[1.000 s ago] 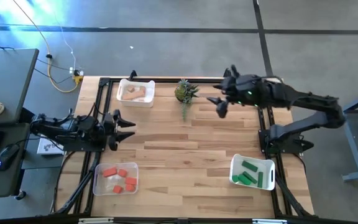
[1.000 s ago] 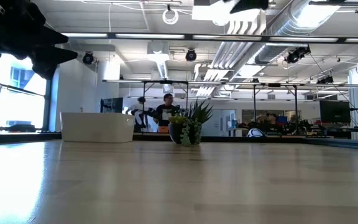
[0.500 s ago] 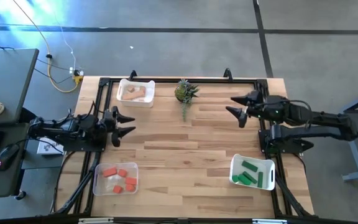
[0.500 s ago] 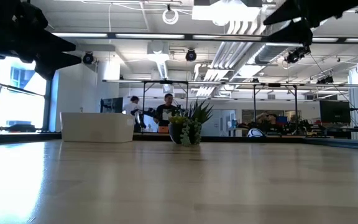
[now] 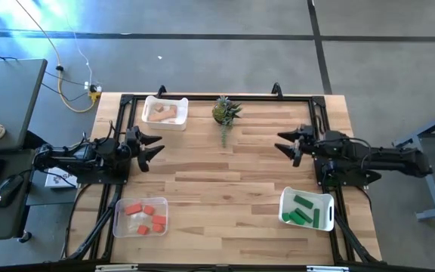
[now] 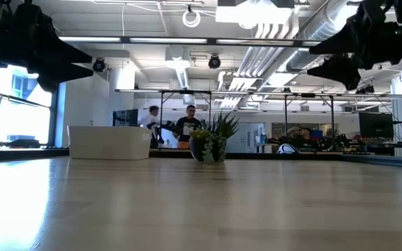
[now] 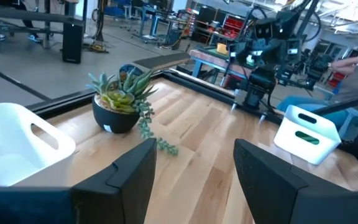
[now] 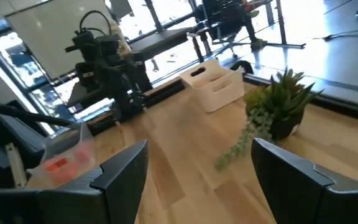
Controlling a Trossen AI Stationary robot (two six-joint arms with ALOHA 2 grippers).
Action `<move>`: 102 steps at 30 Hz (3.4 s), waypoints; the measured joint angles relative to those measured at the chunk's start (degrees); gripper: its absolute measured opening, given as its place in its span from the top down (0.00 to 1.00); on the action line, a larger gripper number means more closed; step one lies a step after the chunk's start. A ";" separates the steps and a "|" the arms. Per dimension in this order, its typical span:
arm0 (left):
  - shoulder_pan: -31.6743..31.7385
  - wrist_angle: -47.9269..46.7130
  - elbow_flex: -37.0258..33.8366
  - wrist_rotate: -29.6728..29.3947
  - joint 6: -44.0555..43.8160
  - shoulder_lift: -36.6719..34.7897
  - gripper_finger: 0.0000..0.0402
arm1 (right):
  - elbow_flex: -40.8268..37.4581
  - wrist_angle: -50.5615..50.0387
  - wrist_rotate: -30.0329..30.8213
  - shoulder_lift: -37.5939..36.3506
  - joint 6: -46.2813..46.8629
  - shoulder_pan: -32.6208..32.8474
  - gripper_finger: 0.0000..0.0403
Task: Sort & place blocks by color
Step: Return to Home Position
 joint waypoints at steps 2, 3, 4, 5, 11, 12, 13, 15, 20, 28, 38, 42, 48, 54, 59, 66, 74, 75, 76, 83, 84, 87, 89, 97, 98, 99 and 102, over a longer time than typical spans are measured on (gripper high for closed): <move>0.00 0.00 0.00 -0.01 -0.45 0.00 0.50 | -2.22 1.95 -0.96 -0.76 0.34 0.00 0.33; 0.00 0.00 0.00 0.01 -0.50 0.00 0.50 | -3.33 3.19 -1.54 -1.03 0.33 0.00 0.33; 0.00 0.00 0.00 0.01 -0.50 0.00 0.50 | -4.39 4.28 -2.08 -1.22 0.25 0.00 0.33; 0.00 0.00 0.00 0.01 -0.50 0.00 0.50 | -5.28 5.30 -2.73 -1.37 0.03 0.00 0.33; 0.00 0.00 0.00 0.01 -0.50 0.00 0.50 | -10.03 9.74 -2.93 -1.51 0.10 0.00 0.33; 0.00 0.02 0.00 0.01 -0.50 0.00 0.50 | -10.67 10.59 -2.93 -1.51 0.26 0.00 0.33; 0.00 0.01 0.00 0.01 -0.52 0.00 0.50 | -11.14 10.97 -2.93 -1.51 0.34 0.00 0.33; 0.00 0.01 0.00 0.01 -0.52 0.00 0.50 | -11.14 10.81 -2.92 -1.41 0.34 0.00 0.33; 0.00 0.02 0.00 0.01 -0.52 0.00 0.50 | -11.14 10.66 -2.72 -1.42 0.31 0.00 0.33; 0.00 0.02 0.00 0.02 -0.52 0.00 0.50 | -11.14 8.06 -2.99 -1.40 0.45 0.00 0.33; 0.00 0.02 0.00 0.03 -0.52 0.00 0.50 | -11.14 6.88 -3.13 -1.40 -0.16 0.00 0.33; 0.00 0.02 0.00 0.03 -0.52 0.00 0.50 | -11.14 6.88 -3.13 -1.40 -0.16 0.00 0.33; 0.00 0.02 0.00 0.05 -0.52 0.00 0.50 | -11.16 6.88 -3.13 -1.40 -0.21 0.00 0.33; 0.00 0.02 0.02 0.05 -0.52 0.00 0.50 | -11.16 6.88 -3.13 -1.40 -0.18 0.00 0.33; 0.00 0.02 0.02 0.05 -0.52 0.00 0.50 | -11.16 6.88 -3.10 -1.40 -0.21 0.00 0.33; 0.00 0.02 0.02 0.07 -0.52 0.00 0.50 | -11.16 6.88 -3.10 -1.40 -0.09 0.00 0.33; 0.00 0.02 0.02 0.07 -0.52 0.00 0.50 | -11.18 6.88 -3.10 -1.40 -0.21 0.00 0.33; 0.00 0.02 0.02 0.07 -0.52 0.00 0.50 | -11.18 6.88 -3.10 -1.38 -0.17 0.00 0.33; 0.00 0.02 0.02 0.07 -0.52 0.00 0.50 | -11.18 6.88 -3.10 -1.38 -0.11 0.00 0.33; 0.00 0.02 0.02 0.07 -0.52 0.00 0.50 | -11.18 6.88 -3.10 -1.38 -0.16 0.00 0.33; 0.00 0.02 0.02 0.07 -0.52 0.00 0.50 | -11.18 6.88 -3.10 -1.39 -0.19 0.00 0.33; -0.02 0.04 0.02 0.07 -0.52 0.00 0.50 | -11.18 6.88 -3.10 -1.38 -0.13 0.00 0.33; -0.02 0.02 0.02 0.07 -0.52 0.00 0.50 | -11.18 6.88 -3.10 -1.40 -0.15 0.00 0.33; -0.01 0.03 0.02 0.06 -0.52 0.00 0.50 | -11.20 6.88 -3.10 -1.39 -0.13 0.00 0.33; -0.02 0.02 0.02 0.07 -0.52 0.00 0.50 | -11.20 6.88 -3.10 -1.38 -0.13 0.01 0.33; -0.02 0.04 0.02 0.07 -0.52 0.00 0.50 | -11.20 6.88 -3.10 -1.38 -0.12 0.00 0.33; -0.02 0.02 0.02 0.06 -0.52 0.00 0.50 | -11.20 6.88 -3.10 -1.38 -0.12 0.01 0.33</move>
